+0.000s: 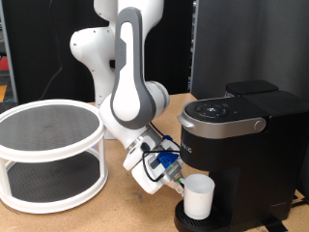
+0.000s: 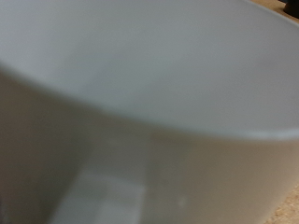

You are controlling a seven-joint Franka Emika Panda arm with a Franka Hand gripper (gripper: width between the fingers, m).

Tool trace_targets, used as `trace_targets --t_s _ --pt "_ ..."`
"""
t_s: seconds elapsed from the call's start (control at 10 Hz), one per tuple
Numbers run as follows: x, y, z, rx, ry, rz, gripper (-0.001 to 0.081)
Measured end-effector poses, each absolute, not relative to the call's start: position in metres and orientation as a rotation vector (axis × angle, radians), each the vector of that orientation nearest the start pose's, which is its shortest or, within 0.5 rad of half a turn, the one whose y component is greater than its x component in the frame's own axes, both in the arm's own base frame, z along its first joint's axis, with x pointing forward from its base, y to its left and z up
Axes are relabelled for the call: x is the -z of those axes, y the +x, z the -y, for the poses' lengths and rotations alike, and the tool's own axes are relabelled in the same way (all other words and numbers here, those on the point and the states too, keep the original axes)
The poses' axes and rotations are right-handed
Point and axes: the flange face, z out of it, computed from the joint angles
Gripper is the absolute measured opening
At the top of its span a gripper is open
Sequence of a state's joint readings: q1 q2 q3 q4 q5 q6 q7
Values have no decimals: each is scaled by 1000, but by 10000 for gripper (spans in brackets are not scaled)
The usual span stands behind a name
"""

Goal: Make a cup of coffee with the keurig machine

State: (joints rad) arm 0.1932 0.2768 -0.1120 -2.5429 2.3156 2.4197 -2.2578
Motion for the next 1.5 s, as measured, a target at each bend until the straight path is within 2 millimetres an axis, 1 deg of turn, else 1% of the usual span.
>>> trace_targets --t_s 0.3,0.4,0.5,0.6,0.7,0.8,0.9,1.0,1.1,1.2,1.5 --pt "-142 409 -35 986 -2387 155 66" --pt "-142 408 -35 982 -2389 154 237" --pt "-141 407 -35 978 -2390 150 237" --pt "-141 405 -34 972 -2392 147 420" --pt "-141 402 -33 961 -2394 140 556" --pt "-143 399 -31 943 -2397 129 556" --pt "-148 396 -29 919 -2397 123 729" --pt "-156 393 -27 899 -2387 124 729" --pt "-166 391 -24 879 -2373 123 784" --pt "-176 388 -22 863 -2360 124 803" --pt "-204 377 -11 807 -2335 143 803"
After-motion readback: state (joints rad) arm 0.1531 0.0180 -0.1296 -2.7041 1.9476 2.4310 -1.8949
